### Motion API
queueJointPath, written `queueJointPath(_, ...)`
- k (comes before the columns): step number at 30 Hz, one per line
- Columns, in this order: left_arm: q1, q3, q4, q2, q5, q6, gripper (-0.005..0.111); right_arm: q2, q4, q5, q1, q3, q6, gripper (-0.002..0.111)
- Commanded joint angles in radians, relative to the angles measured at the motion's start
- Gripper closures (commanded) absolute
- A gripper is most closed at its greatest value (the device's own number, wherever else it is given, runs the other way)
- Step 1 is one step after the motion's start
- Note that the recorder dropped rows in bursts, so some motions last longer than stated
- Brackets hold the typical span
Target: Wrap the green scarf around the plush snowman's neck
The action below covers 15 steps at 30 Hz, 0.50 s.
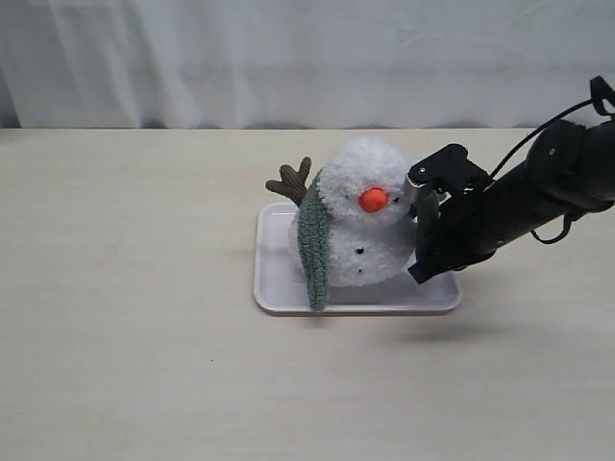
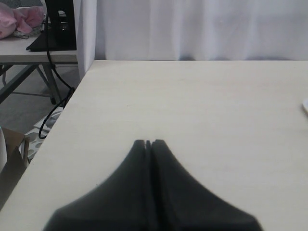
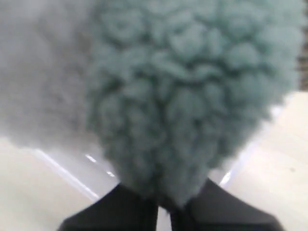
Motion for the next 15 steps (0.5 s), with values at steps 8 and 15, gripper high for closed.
queueJointPath(8,-0.004,0.002,0.001,-0.002,-0.012,0.0,0.107,-0.013,0.092,0.45,-0.005,-0.125,-0.012,0.104)
queueJointPath(15,-0.004,0.002,0.001,-0.002,-0.012,0.0,0.107,0.04,0.092,0.495,-0.005,-0.123,-0.018,0.104)
